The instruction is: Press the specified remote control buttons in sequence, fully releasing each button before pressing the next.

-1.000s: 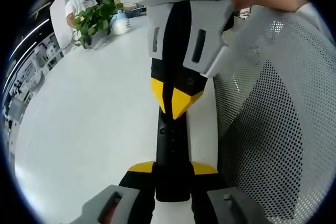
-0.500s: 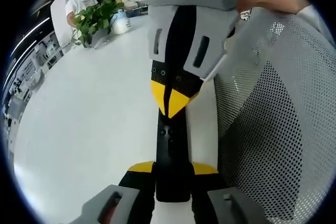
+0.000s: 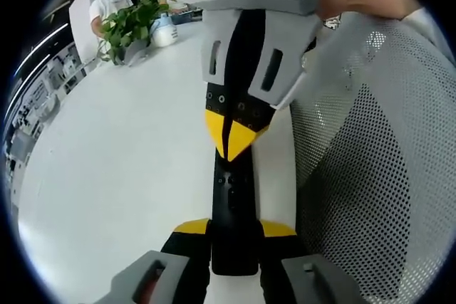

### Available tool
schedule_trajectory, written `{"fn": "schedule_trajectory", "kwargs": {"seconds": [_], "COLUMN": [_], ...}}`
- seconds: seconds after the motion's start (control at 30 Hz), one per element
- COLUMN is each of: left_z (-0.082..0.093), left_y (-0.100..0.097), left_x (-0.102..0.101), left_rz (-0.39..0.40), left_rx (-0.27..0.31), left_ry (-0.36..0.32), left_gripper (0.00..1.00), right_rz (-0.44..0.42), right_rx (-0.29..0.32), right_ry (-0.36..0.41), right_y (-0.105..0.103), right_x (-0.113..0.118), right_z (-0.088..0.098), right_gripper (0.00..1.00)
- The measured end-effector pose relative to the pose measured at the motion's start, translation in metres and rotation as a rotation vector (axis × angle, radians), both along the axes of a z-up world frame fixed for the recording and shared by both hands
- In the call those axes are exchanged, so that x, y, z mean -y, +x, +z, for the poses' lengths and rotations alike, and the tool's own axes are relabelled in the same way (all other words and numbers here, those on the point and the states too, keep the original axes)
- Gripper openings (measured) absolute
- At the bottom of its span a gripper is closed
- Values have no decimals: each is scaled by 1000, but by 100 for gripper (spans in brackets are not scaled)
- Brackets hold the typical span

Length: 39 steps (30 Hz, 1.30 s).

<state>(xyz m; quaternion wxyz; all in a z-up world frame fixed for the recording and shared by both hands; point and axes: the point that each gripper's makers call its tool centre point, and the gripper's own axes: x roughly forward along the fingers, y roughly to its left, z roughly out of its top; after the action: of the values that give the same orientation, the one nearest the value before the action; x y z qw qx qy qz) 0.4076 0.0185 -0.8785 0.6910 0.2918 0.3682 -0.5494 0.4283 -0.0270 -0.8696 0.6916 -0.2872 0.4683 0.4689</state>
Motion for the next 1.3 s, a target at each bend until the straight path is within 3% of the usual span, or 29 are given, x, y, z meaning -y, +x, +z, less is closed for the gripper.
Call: {"fn": "schedule_trajectory", "kwargs": {"seconds": [0.03,0.23,0.43,0.9,1.07,1.3], "left_z": [0,0,0,-1,-1,0], "left_y": [0,0,0,1,1,1], "left_x": [0,0,0,1,1,1], "left_rz": [2,16,16,6,3,1], "left_rx": [0,-3,-2,-2,0,-2], "left_ry": [0,-4,-5,-1,0,2], "left_gripper": [25,25,25,25,25,24], "right_rz": [-48,-36,-66,-29,-58,-191], "right_rx": [-15,-19,-80,-72,-86,-169], "right_ry": [6,-14,-3,-8,1,16], "right_y": [0,0,-5,-7,-7,-5], "right_x": [0,0,1,0,0,0], "right_z": [0,0,1,-1,0,0], "right_gripper": [0,0,0,0,0,0]}}
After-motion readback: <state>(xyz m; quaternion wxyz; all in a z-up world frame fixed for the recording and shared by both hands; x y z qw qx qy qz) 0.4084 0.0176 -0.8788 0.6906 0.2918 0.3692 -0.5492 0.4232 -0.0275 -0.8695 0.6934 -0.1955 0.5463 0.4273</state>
